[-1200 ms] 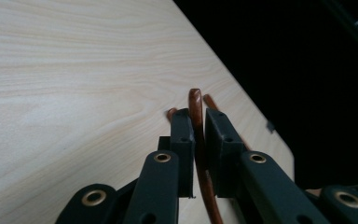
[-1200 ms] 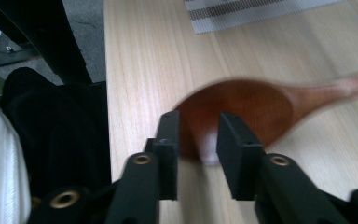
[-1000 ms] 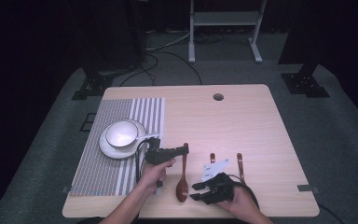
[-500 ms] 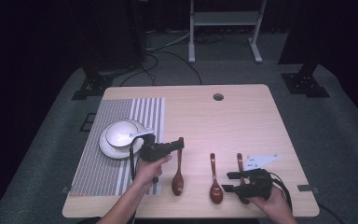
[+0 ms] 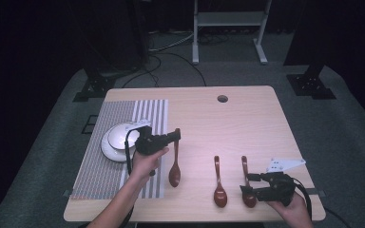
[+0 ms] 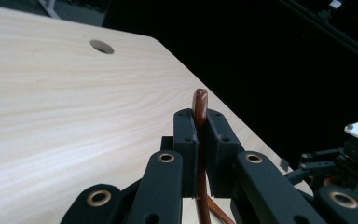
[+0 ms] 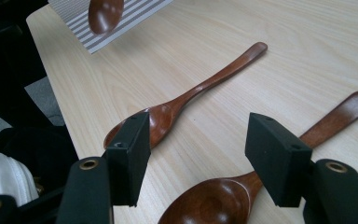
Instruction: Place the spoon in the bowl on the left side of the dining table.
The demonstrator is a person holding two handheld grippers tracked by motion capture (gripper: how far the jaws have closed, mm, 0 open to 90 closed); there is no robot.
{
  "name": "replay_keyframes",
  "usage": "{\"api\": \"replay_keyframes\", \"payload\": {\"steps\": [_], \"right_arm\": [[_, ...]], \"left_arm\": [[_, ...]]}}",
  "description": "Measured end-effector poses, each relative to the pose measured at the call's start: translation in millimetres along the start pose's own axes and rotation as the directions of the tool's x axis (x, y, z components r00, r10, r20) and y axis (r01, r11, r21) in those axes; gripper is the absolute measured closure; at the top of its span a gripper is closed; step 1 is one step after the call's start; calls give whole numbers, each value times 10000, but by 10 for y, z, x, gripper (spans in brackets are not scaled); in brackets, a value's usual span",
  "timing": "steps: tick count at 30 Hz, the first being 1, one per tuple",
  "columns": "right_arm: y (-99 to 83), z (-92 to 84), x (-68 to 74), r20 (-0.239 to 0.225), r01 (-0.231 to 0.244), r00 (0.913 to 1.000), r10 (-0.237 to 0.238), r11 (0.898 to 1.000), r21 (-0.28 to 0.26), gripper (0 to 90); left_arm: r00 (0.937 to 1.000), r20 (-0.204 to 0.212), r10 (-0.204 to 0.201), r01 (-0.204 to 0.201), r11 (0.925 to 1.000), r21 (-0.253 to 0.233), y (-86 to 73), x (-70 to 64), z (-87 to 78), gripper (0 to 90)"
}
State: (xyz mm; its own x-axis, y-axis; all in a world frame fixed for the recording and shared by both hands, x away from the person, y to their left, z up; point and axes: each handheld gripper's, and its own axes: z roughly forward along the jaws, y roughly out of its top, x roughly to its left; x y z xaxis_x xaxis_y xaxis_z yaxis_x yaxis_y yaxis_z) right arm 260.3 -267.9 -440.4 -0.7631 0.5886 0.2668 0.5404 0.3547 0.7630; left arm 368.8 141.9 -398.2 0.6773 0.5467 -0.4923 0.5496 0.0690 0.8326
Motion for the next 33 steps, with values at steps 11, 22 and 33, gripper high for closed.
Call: {"api": "replay_keyframes", "payload": {"steps": [11,22,33], "right_arm": [[-32,-45,-35,0,-203,9998,203,9996,-208,381],[-9,-80,-49,33,-213,9998,215,9991,-355,365],[-5,-80,-69,85,-284,9996,286,9993,-258,345]], "left_arm": [[9959,-703,573,-575,9983,1,375,39,-38,842],[9886,-1340,686,-699,9975,-52,663,140,-134,842],[9837,-1762,367,-436,9984,-351,825,270,-280,842]]}}
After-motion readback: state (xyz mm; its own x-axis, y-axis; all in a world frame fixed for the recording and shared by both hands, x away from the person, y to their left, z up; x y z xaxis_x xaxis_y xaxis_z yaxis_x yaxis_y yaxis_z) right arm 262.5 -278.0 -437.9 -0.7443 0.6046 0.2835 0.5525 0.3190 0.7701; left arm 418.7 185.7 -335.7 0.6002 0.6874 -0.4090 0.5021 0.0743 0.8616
